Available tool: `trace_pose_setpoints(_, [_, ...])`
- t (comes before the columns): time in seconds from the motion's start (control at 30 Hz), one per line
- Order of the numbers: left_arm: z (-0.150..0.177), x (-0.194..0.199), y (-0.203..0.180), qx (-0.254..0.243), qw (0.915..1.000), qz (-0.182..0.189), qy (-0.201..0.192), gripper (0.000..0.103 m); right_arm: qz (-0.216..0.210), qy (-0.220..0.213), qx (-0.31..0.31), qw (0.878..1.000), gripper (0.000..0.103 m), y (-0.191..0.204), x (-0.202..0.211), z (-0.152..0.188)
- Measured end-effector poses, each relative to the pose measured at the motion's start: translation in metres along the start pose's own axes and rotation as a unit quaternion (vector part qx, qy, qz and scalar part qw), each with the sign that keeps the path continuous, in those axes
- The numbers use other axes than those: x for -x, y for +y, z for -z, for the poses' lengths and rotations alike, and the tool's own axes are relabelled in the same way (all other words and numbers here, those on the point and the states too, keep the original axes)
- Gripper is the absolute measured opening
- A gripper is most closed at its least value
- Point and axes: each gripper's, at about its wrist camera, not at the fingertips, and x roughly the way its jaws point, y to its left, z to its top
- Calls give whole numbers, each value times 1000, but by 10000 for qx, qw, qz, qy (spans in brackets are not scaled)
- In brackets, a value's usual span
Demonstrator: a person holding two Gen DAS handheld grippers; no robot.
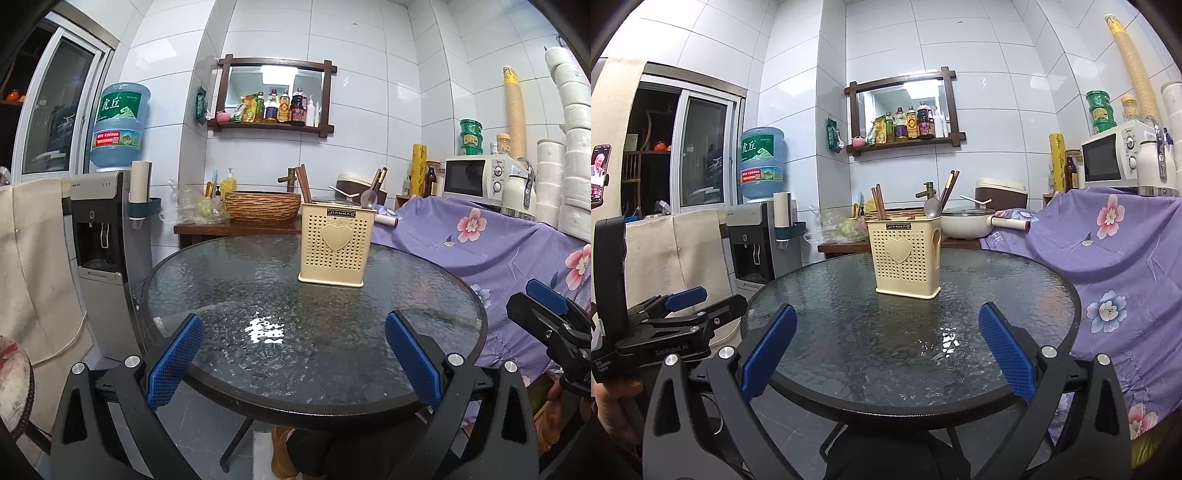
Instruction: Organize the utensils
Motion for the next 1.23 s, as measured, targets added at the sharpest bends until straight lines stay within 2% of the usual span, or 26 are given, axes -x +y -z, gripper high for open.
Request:
trace_pose_setpoints(0.77, [1, -6, 3, 71, 9998, 59, 147, 97, -13, 23, -4, 10000, 97, 2, -1, 0])
trace_pose_setpoints(1.23, [1, -6, 2, -10, 9999, -27, 136, 97, -16, 52, 1, 10000, 97, 3, -3, 2])
